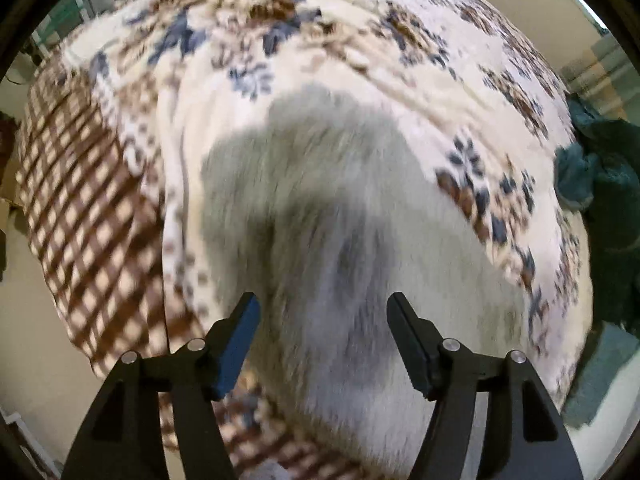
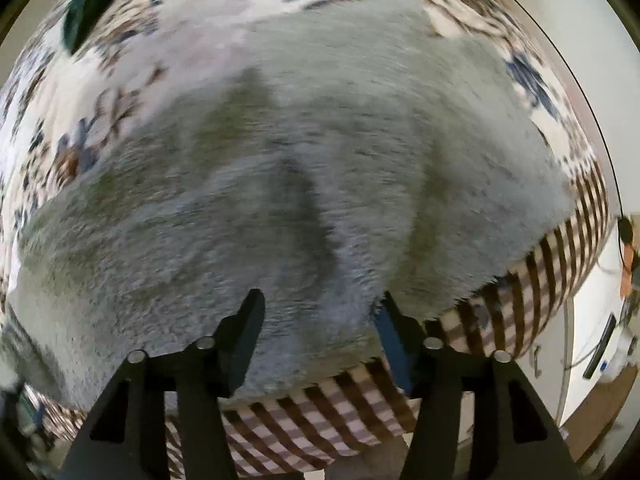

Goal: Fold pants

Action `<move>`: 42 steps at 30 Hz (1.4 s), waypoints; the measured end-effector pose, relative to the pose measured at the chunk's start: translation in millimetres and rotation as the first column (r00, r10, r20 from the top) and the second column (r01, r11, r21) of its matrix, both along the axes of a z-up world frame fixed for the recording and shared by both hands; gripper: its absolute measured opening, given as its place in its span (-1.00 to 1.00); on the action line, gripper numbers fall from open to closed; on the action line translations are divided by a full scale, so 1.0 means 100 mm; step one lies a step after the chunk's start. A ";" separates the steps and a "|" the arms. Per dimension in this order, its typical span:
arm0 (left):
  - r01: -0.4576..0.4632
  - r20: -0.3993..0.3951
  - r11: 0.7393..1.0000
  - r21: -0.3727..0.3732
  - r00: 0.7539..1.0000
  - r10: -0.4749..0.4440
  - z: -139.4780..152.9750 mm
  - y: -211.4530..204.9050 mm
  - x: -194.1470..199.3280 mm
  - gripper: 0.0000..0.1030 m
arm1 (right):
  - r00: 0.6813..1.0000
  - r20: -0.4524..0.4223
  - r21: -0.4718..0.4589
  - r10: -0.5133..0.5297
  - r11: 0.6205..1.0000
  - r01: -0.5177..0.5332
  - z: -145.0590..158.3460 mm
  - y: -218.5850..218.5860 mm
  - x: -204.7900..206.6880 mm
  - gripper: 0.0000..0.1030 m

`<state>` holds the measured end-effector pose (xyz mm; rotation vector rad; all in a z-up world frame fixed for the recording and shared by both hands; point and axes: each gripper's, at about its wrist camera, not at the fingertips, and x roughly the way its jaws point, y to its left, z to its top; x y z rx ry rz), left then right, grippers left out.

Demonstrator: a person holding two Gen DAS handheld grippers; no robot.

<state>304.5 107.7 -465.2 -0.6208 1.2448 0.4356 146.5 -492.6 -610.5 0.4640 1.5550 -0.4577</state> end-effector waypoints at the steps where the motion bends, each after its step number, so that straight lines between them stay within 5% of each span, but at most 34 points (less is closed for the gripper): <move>1: -0.018 0.006 1.000 0.015 1.000 0.018 -0.03 0.07 0.05 0.24 | 1.000 0.005 -0.001 0.008 1.000 -0.008 0.00 0.05 0.00 0.21; 3: -0.063 0.022 0.998 0.031 0.998 0.062 -0.08 0.17 0.12 0.11 | 1.000 0.009 0.003 0.009 1.000 -0.009 0.02 0.14 0.04 0.21; 4: -0.075 0.043 0.997 0.023 0.996 0.074 -0.11 0.22 0.10 -0.49 | 1.000 0.011 0.010 0.004 1.000 -0.004 0.02 0.16 0.06 0.21; 5: -0.084 0.047 0.996 0.022 0.995 0.083 -0.15 0.27 0.11 -0.77 | 1.000 0.015 0.016 -0.003 1.000 0.003 0.03 0.18 0.05 0.21; 9: -0.146 0.002 0.988 0.049 0.989 0.147 -0.33 0.60 -0.02 -0.86 | 1.000 0.016 0.020 -0.021 1.000 0.020 0.13 0.07 0.15 0.21; 14: -0.207 -0.054 0.977 -0.044 0.977 0.205 -0.51 0.84 -0.31 -0.78 | 0.998 0.024 0.020 -0.057 0.998 0.056 0.22 -0.27 0.19 0.21; 17: -0.175 -0.056 0.985 -0.016 0.983 0.173 -0.36 0.68 -0.38 -0.74 | 0.995 0.040 0.010 -0.089 0.996 0.089 0.26 -0.46 0.17 0.28; 19: -0.143 -0.072 0.989 0.024 0.987 0.145 -0.25 0.51 -0.38 -0.18 | 0.993 0.069 -0.007 -0.097 0.995 0.098 0.32 -0.56 0.19 0.40; 22: -0.097 -0.082 0.992 0.081 0.991 0.104 -0.06 0.24 -0.39 0.32 | 0.994 0.099 -0.080 -0.047 0.995 0.055 0.38 -0.63 0.41 0.41; 29: 0.123 -0.092 0.980 0.158 0.990 -0.109 0.12 -0.59 -0.25 0.32 | 0.993 0.067 -0.189 0.093 0.979 -0.079 0.08 -0.73 1.17 0.42; 30: 0.162 -0.100 0.977 0.136 0.984 -0.149 0.07 -0.75 -0.22 0.32 | 0.994 0.047 -0.215 0.096 0.973 -0.084 0.04 -0.76 1.22 0.21; 31: 0.193 -0.111 0.974 0.116 0.977 -0.181 0.03 -0.87 -0.18 0.32 | 0.996 0.032 -0.253 0.085 0.965 -0.074 0.03 -0.81 1.23 -0.55; 32: 0.220 -0.119 0.971 0.099 0.971 -0.208 -0.01 -0.99 -0.17 0.32 | 0.998 0.037 -0.270 0.049 0.962 -0.037 0.05 -0.89 1.19 -0.83; 36: 0.332 -0.131 0.942 0.043 0.937 -0.324 -0.16 -1.49 -0.12 0.32 | 0.977 0.135 -0.284 -0.168 0.938 0.200 0.31 -1.32 0.70 -0.81; 39: 0.426 -0.134 0.905 0.019 0.898 -0.420 -0.27 -1.94 -0.17 0.32 | 0.903 0.127 -0.244 -0.411 0.869 0.430 0.37 -1.82 0.00 -0.81; 42: 0.491 -0.141 0.871 -0.007 0.862 -0.487 -0.35 -2.32 -0.24 0.32 | 0.818 0.017 -0.116 -0.575 0.811 0.573 0.09 -2.17 -0.62 -0.79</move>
